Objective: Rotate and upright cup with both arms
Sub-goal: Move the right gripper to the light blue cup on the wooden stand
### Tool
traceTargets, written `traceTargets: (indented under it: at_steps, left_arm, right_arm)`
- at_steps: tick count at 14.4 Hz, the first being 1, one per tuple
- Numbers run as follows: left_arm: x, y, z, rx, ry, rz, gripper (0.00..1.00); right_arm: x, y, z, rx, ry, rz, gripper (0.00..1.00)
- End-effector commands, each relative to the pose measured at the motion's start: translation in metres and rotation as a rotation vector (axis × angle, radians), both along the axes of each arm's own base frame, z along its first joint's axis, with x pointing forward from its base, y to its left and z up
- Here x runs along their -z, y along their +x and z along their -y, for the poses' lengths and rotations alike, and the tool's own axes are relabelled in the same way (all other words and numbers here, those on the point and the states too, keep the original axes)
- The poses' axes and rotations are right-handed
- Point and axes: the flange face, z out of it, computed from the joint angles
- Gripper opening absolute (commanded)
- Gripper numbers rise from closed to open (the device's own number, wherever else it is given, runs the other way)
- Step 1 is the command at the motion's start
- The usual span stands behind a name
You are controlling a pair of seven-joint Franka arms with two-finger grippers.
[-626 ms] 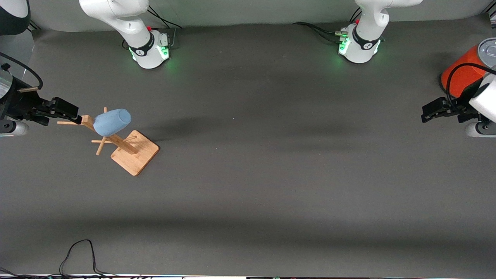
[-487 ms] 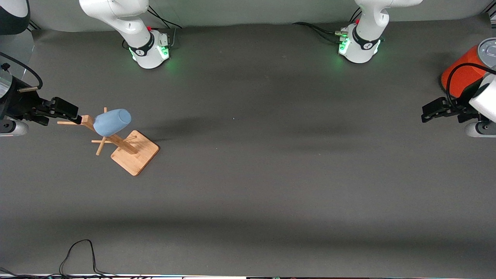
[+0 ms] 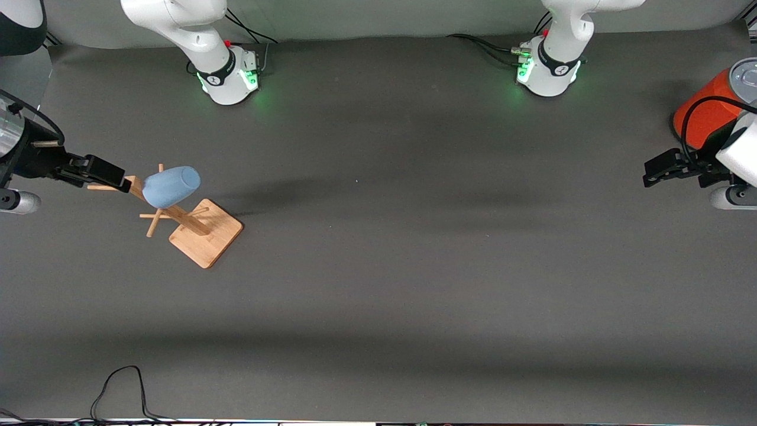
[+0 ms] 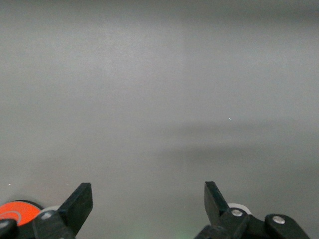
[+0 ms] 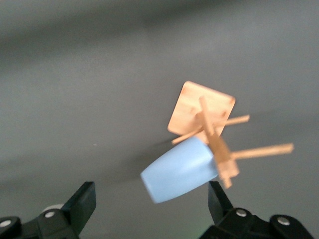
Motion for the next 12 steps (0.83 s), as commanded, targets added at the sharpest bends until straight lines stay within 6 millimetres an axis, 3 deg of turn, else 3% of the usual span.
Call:
traceTargets:
  at_steps: [1,4,5,9,12]
  left_arm:
    - [-0.005,0.003,0.000,0.015,0.010,0.013,1.00]
    - [-0.005,0.003,0.000,0.015,0.010,0.013,1.00]
    - [-0.005,0.003,0.000,0.016,0.010,0.013,1.00]
    - [-0.005,0.003,0.001,0.016,0.011,0.016,1.00]
    - [-0.007,0.004,0.000,0.015,0.010,0.019,1.00]
  right_arm:
    - [0.002,-0.020,-0.002,0.324,0.034,-0.067,1.00]
    - [0.013,-0.032,-0.001,0.552,0.037,-0.127,1.00]
    - [0.017,-0.038,0.013,0.638,0.078,-0.140,1.00]
    - [0.063,-0.071,0.039,0.752,0.099,-0.156,1.00]
    - [0.090,-0.075,0.042,0.828,0.123,-0.167,1.00]
